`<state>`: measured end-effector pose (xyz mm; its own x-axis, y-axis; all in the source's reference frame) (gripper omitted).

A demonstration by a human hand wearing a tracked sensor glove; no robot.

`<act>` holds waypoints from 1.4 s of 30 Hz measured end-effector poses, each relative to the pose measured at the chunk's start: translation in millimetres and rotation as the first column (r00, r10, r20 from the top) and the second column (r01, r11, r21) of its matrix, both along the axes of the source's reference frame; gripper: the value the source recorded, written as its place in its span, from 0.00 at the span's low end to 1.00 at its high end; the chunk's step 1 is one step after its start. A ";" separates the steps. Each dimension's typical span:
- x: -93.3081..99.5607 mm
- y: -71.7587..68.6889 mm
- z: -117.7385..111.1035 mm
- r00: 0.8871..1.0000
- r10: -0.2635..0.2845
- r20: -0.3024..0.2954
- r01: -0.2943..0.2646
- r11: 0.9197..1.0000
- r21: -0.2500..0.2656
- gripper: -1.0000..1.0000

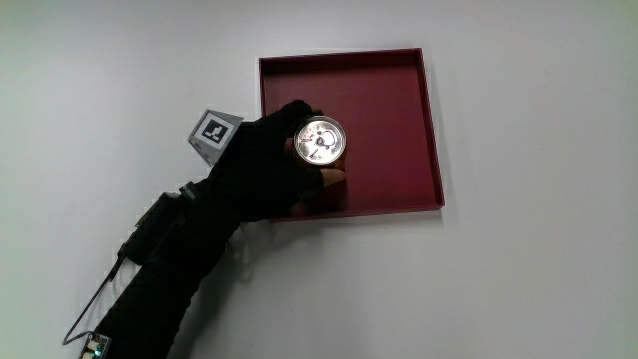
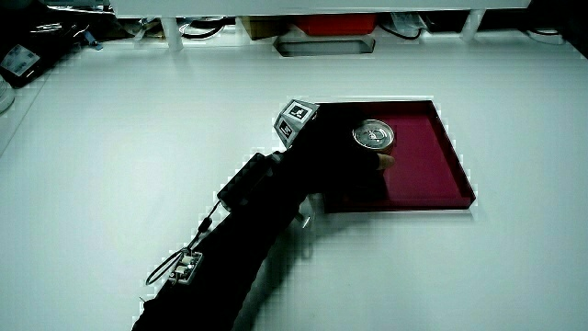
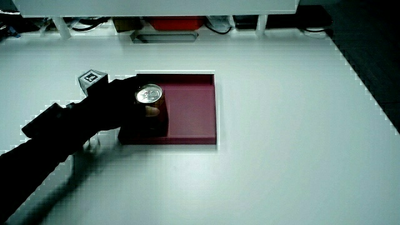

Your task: Place red bull into plate

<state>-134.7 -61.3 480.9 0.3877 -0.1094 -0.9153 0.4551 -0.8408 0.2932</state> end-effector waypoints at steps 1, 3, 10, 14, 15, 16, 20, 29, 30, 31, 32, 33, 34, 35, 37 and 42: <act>-0.6 -0.3 3.2 1.000 -0.001 -0.007 0.001 1.000 0.014 0.50; -0.4 0.2 2.6 1.000 0.002 0.009 -0.002 1.000 0.013 0.50; -0.9 1.1 2.3 1.000 -0.003 0.004 0.003 1.000 0.007 0.43; -0.8 1.2 2.6 1.000 -0.004 0.003 0.004 1.000 -0.012 0.35; -0.3 1.1 1.3 1.000 -0.001 0.005 0.001 1.000 -0.015 0.33; 0.0 1.2 0.5 1.000 0.002 0.003 -0.002 1.000 -0.025 0.30; -0.2 2.2 -4.7 1.000 0.010 -0.022 -0.012 0.997 -0.080 0.22; -30.7 8.3 -39.2 0.995 -0.015 -0.104 -0.001 0.988 -0.157 0.02; -35.0 10.2 -46.2 0.995 -0.019 -0.101 0.002 0.986 -0.167 0.00; -39.2 12.1 -53.2 0.995 -0.023 -0.098 0.006 0.984 -0.177 0.00; -43.4 14.0 -60.2 0.995 -0.027 -0.095 0.009 0.982 -0.186 0.00; -47.6 15.9 -67.2 0.995 -0.031 -0.092 0.013 0.980 -0.196 0.00; -53.5 16.4 -67.7 0.994 -0.028 -0.104 0.010 0.985 -0.175 0.00; -59.3 16.9 -68.3 0.993 -0.025 -0.115 0.007 0.988 -0.154 0.00; -71.0 17.8 -69.4 0.990 -0.017 -0.138 0.002 0.994 -0.111 0.00; -97.1 19.7 -74.7 0.985 0.019 -0.174 -0.022 1.000 -0.012 0.00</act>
